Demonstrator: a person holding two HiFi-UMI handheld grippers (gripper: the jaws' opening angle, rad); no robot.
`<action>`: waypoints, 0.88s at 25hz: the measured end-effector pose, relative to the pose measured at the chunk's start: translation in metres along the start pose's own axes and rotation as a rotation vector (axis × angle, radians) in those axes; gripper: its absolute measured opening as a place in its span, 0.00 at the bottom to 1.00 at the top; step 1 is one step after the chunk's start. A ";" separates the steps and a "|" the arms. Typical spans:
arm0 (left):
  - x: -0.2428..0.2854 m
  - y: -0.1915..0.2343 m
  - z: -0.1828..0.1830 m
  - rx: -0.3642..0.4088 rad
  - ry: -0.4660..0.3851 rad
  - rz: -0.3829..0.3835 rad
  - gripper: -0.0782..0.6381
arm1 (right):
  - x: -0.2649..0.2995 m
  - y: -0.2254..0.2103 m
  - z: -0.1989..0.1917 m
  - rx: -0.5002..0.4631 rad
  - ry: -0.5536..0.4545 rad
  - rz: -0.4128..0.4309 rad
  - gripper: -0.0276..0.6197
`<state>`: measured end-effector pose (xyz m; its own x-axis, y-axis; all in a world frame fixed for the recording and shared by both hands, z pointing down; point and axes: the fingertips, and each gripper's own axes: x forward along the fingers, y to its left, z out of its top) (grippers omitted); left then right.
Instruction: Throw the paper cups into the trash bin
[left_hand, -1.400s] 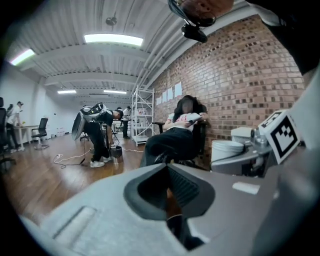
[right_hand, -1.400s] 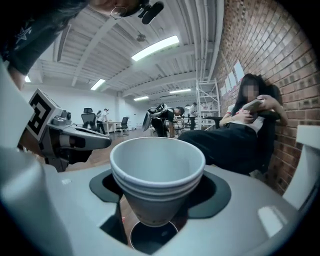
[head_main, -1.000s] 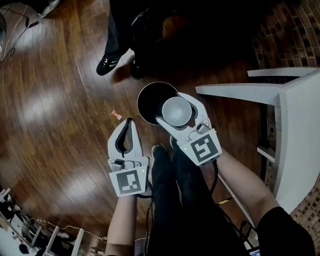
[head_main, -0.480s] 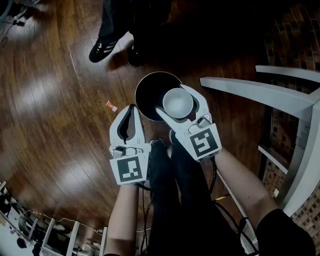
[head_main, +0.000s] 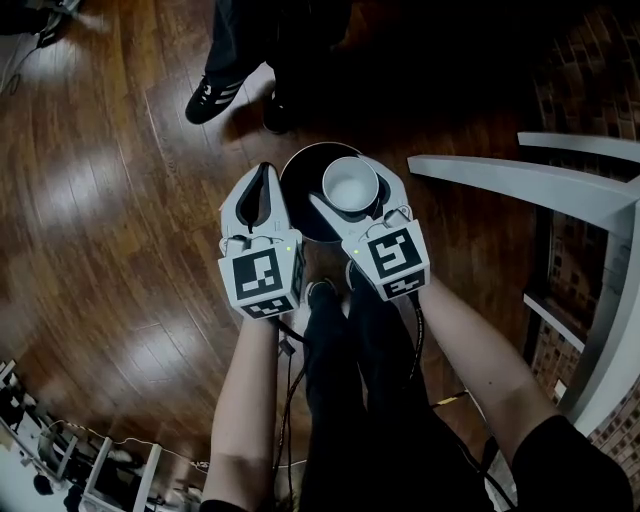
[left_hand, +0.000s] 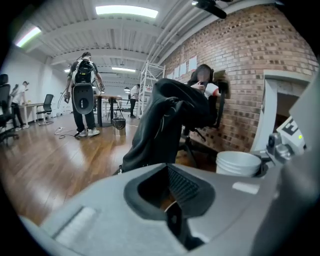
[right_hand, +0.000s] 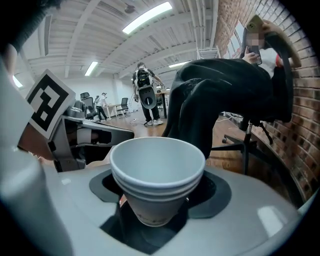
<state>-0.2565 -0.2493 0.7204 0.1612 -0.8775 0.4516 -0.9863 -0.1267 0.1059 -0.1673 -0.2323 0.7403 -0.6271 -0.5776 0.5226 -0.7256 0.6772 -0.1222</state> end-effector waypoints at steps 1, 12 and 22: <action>0.002 0.000 -0.005 -0.001 0.010 0.000 0.12 | 0.001 0.000 -0.006 0.005 0.011 -0.001 0.58; 0.011 -0.003 -0.065 0.003 0.093 0.000 0.12 | 0.023 -0.006 -0.078 0.072 0.156 0.007 0.58; 0.013 -0.013 -0.117 -0.030 0.145 -0.003 0.12 | 0.050 -0.003 -0.137 0.059 0.272 0.031 0.58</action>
<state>-0.2377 -0.2048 0.8282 0.1699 -0.8008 0.5743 -0.9846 -0.1135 0.1330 -0.1579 -0.2004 0.8820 -0.5563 -0.4080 0.7239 -0.7272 0.6606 -0.1865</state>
